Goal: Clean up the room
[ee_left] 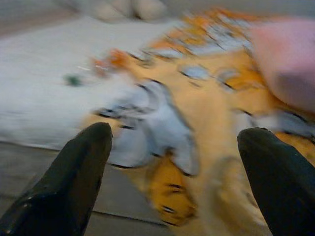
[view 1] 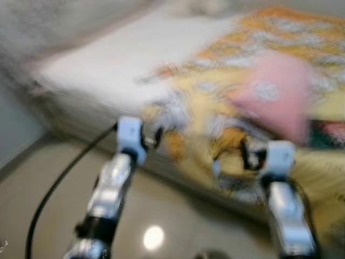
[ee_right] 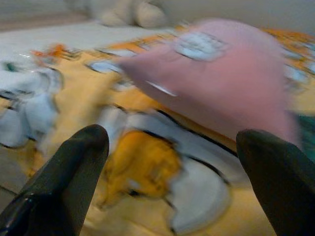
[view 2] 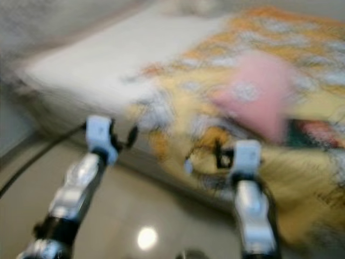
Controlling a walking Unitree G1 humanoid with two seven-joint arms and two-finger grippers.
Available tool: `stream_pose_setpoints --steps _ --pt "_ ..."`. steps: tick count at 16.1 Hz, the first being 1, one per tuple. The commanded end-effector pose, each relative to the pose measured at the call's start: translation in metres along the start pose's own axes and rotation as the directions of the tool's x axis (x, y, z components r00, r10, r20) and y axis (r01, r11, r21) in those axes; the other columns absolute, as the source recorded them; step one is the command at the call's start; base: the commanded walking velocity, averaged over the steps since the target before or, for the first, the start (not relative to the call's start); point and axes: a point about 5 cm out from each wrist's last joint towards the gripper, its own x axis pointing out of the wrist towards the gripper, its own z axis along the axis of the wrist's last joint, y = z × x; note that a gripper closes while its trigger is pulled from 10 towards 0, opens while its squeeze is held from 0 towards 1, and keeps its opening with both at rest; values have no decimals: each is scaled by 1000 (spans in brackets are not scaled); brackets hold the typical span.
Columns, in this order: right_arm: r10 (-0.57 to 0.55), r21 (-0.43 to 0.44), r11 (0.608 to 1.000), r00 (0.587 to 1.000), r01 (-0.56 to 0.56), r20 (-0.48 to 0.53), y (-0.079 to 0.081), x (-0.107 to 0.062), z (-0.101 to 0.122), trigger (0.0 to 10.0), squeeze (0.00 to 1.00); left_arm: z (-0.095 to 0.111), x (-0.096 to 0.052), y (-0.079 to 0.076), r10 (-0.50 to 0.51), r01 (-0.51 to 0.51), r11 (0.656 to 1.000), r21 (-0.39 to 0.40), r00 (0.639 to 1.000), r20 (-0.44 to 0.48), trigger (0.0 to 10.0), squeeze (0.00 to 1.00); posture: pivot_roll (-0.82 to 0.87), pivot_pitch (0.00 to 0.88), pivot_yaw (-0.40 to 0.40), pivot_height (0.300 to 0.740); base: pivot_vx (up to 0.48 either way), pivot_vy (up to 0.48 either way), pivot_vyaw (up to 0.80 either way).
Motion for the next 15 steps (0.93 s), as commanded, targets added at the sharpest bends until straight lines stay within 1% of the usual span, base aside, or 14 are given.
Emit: stream_pose_setpoints --steps 1,4,5,6,7,8,9,10,11,12,13,14,15 --pt "1 -5 1000 1000 -1 26 0 3 6 10000 0 3 2 0 -6 6 1000 -1 1000 11 10000 0 -222 0 94 723 0 0 -763" --pt "-8 -8 1000 1000 8 30 -1 3 6 10000 0 3 4 3 16 -16 1000 -17 1000 13 10000 0 -225 0 96 723 0 0 -763" --pt "-13 4 1000 999 13 37 -2 3 8 10000 0 -2 2 11 86 -87 990 -110 996 -7 10000 0 -227 0 97 723 0 0 -763" --pt "-12 16 1000 999 12 41 -2 3 9 10000 0 -10 -3 17 143 -146 978 -151 989 -32 10000 0 -234 0 93 723 0 0 -763" --pt "3 36 999 999 -5 40 -2 3 9 10000 0 -22 -15 26 214 -223 953 -203 975 -66 10000 0 -235 0 87 723 0 0 -756" --pt "11 44 999 999 -13 36 -3 5 10 10000 0 -29 -27 22 183 -192 970 -150 981 -70 10000 0 -226 0 73 723 0 0 0" --pt "15 46 999 999 -17 32 -3 6 9 10000 0 -30 -31 19 155 -162 981 -107 985 -70 10000 0 -224 0 71 723 0 0 0" --pt "31 37 999 999 -32 26 -4 8 10 10000 0 -28 -33 14 109 -112 992 -54 992 -58 10000 0 -210 0 59 723 0 0 0" --pt "46 31 998 999 -46 24 -2 11 10 10000 0 -19 -28 16 129 -130 990 -59 991 -28 10000 0 -202 0 54 723 0 0 0" --pt "51 30 998 998 -51 23 -1 12 10 10000 0 -16 -27 17 143 -143 988 -63 990 -17 10000 0 -198 0 52 723 0 0 0" --pt "65 30 997 997 -66 32 2 15 12 10000 0 -7 -25 18 210 -208 976 -57 978 20 10000 0 -198 0 50 723 0 0 0" --pt "80 28 996 995 -82 55 4 17 17 10000 0 0 -26 16 266 -262 961 -84 963 47 10000 0 -198 0 49 723 0 0 0" --pt "78 43 996 995 -81 68 5 19 21 10000 0 6 -26 10 272 -267 960 -82 960 68 10000 0 -195 0 44 723 0 0 0"
